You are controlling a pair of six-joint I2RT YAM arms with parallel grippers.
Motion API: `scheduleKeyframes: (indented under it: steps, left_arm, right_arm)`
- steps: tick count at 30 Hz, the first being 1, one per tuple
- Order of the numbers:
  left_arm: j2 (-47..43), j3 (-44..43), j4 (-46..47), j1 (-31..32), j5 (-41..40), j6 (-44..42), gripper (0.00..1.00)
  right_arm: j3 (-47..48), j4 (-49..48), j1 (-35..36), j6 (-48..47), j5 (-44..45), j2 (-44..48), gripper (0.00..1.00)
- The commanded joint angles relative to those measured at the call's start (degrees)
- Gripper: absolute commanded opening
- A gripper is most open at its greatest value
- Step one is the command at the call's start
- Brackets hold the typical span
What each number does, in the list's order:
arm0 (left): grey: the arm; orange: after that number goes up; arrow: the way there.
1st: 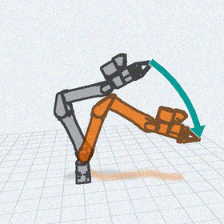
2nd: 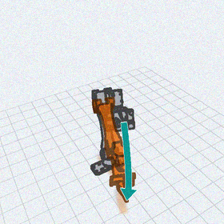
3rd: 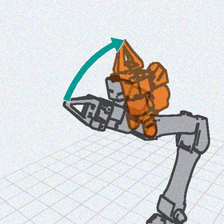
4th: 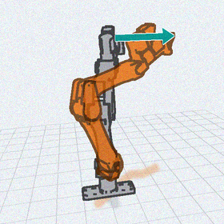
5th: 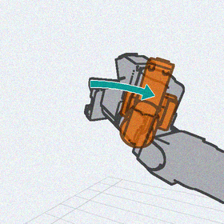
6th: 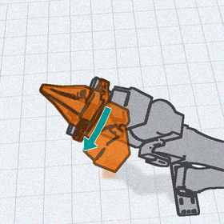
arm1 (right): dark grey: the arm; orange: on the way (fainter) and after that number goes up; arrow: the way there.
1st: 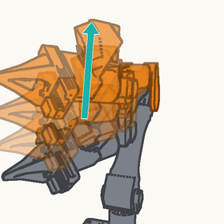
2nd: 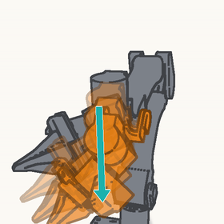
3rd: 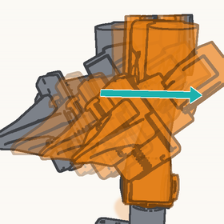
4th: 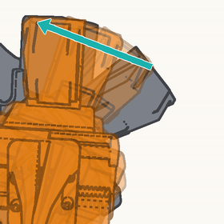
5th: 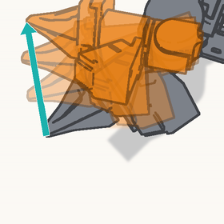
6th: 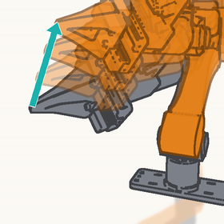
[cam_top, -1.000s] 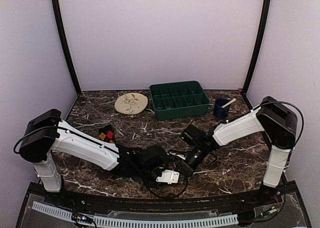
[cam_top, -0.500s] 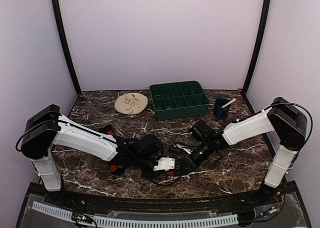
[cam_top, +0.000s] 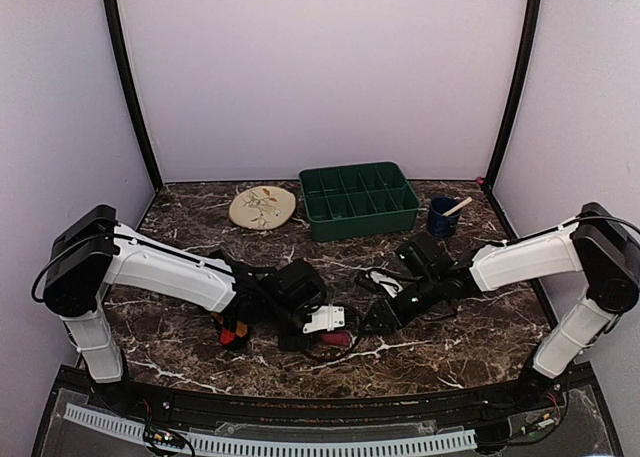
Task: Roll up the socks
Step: Roll the sock at the center of the board.
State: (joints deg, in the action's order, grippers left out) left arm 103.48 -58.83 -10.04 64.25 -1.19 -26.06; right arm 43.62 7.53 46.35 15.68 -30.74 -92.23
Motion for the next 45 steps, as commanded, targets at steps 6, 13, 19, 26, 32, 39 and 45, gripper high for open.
scheduleKeyframes:
  steps: [6, 13, 19, 26, 32, 39, 45]
  left_arm:
    - [8.43, -11.25, -21.54, -4.14, 17.32, 3.04, 0.0]
    - [14.68, -16.77, -27.54, -6.92, 28.75, 3.32, 0.0]
    - [18.43, -20.81, -30.85, -9.24, 36.09, 2.96, 0.0]
    - [22.25, -23.65, -33.58, -11.71, 38.91, 2.05, 0.0]
    - [24.06, -24.64, -33.97, -11.95, 40.43, 1.81, 0.0]
    - [25.46, -25.24, -34.5, -12.04, 41.19, 1.63, 0.0]
    - [25.8, -25.31, -34.79, -12.12, 41.23, 1.46, 0.0]
  right_arm:
    - [-6.05, -3.66, -0.17, 2.37, 13.9, 10.02, 0.47]
    - [-8.01, -4.0, 3.91, 1.79, 19.55, 14.13, 0.47]
    - [-7.12, -2.6, 11.53, -0.33, 28.41, 15.57, 0.46]
    - [-6.19, -1.38, 19.01, -3.82, 36.47, 16.3, 0.44]
    - [-4.22, -0.38, 25.29, -7.47, 41.25, 13.4, 0.44]
    - [-0.34, 1.03, 30.84, -13.12, 47.46, 7.33, 0.44]
    - [2.02, 0.73, 32.64, -17.76, 51.86, 3.11, 0.46]
